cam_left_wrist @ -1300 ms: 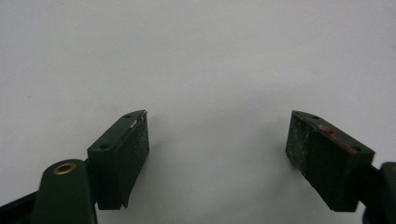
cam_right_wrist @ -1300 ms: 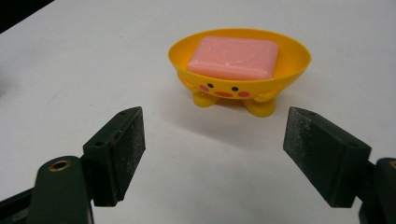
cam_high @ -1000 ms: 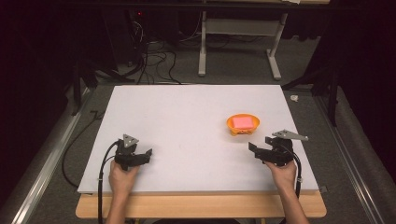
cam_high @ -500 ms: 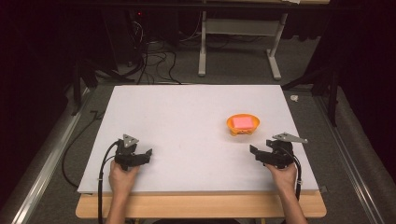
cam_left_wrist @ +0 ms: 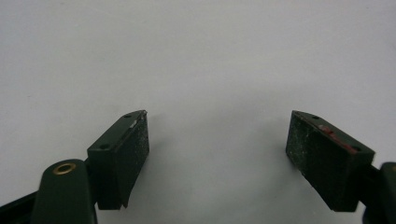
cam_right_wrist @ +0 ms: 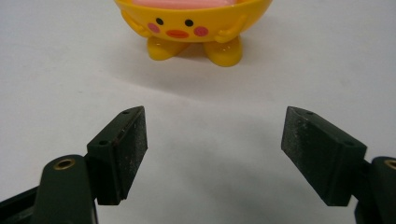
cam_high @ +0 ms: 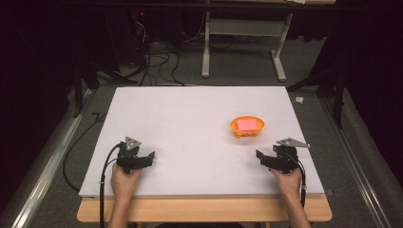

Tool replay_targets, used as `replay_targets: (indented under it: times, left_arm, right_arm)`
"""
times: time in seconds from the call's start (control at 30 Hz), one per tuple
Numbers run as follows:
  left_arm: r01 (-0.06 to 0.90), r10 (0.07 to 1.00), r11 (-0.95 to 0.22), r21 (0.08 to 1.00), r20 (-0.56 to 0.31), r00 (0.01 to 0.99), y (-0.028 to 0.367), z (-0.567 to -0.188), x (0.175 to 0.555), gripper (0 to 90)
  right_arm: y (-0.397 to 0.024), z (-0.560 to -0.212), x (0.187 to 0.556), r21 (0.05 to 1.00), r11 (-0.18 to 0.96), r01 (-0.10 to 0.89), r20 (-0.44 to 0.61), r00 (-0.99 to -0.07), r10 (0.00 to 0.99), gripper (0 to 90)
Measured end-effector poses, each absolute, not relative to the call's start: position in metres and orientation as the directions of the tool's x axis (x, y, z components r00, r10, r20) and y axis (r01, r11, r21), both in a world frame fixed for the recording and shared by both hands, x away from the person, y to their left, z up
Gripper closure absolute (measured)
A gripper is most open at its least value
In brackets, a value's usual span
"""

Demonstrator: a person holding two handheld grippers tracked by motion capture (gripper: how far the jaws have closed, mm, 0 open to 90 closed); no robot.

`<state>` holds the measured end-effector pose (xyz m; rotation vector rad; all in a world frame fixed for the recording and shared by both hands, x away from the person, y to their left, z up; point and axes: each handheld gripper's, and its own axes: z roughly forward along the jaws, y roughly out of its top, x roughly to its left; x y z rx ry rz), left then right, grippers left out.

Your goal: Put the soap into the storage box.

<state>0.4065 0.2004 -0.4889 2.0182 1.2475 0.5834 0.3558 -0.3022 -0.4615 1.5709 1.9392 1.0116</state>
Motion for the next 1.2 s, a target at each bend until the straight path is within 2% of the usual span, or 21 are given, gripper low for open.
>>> replay_targets:
  times: [0.53,1.2]
  left_arm:
    - [0.592,0.898,-0.305,0.746,0.019,0.439,0.200,-0.489,0.407,21.9]
    - [0.592,0.898,-0.305,0.746,0.019,0.439,0.200,-0.489,0.407,22.0]
  right_arm:
    - [-0.304,-0.473,0.359,0.751,0.098,0.653,0.064,-0.220,0.973,23.3]
    - [-0.296,-0.482,0.366,0.713,0.166,0.681,-0.018,-0.220,0.975,22.8]
